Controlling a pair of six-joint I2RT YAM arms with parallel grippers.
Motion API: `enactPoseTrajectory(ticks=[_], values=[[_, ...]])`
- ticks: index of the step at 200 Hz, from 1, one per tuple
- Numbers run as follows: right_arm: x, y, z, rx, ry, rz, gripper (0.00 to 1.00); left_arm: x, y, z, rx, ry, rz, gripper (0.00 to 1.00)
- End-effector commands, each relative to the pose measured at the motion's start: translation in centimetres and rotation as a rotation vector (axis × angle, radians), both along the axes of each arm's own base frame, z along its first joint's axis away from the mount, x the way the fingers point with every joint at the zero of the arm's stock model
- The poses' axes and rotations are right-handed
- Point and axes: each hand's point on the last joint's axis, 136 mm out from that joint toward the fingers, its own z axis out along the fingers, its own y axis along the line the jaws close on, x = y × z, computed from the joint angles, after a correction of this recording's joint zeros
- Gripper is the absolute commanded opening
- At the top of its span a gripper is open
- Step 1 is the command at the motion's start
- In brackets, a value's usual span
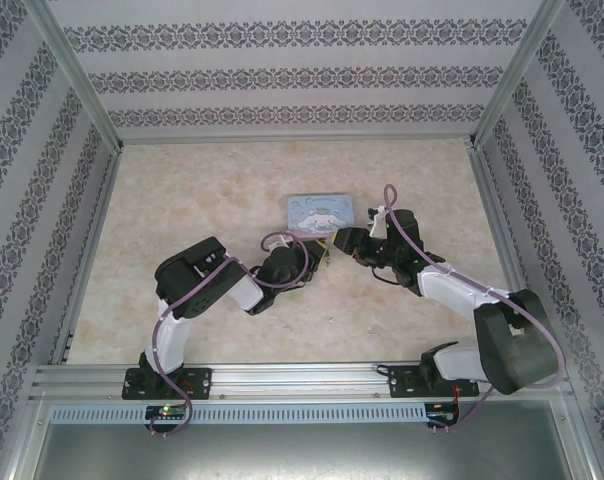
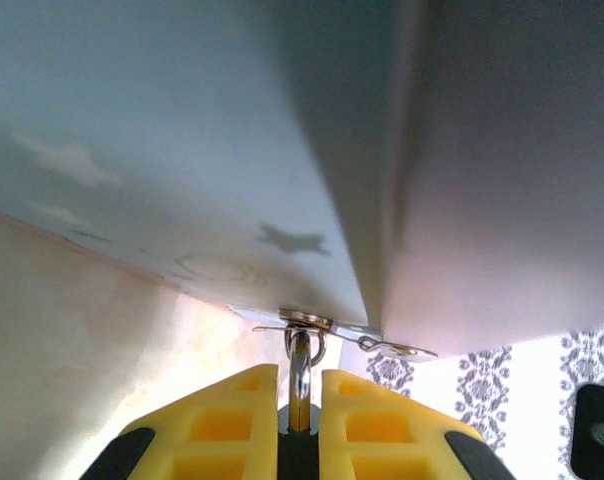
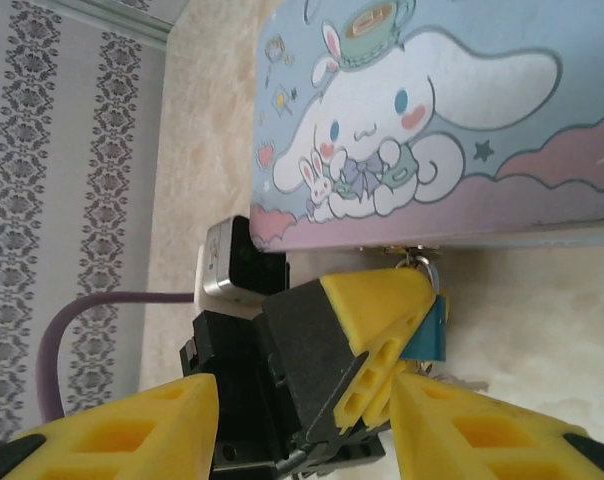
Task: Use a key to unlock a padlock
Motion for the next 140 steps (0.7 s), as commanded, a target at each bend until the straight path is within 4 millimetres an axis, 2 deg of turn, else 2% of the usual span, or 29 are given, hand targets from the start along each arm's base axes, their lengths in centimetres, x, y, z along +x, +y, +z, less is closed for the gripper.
enactPoseTrajectory(ticks=[1,72,140], values=[[-0.3,0.5,-0.1,0.091,0.077,-0.005,0.48,-1.3,-0.3,-1.5,0.052,-0.035,-0.138,0.00],[-0.2,-0.6,-2.6,0.130,0.168,-0.076,0.42,-2.0,-1.0,-1.2,0.071,-0.084,-0.287,0.00],[0.3,-0.8,-4.6,0.206,0.221,-0.102,0.39,-1.8,-1.3,-0.8,0.060,-0.082,-0.309,0.00]])
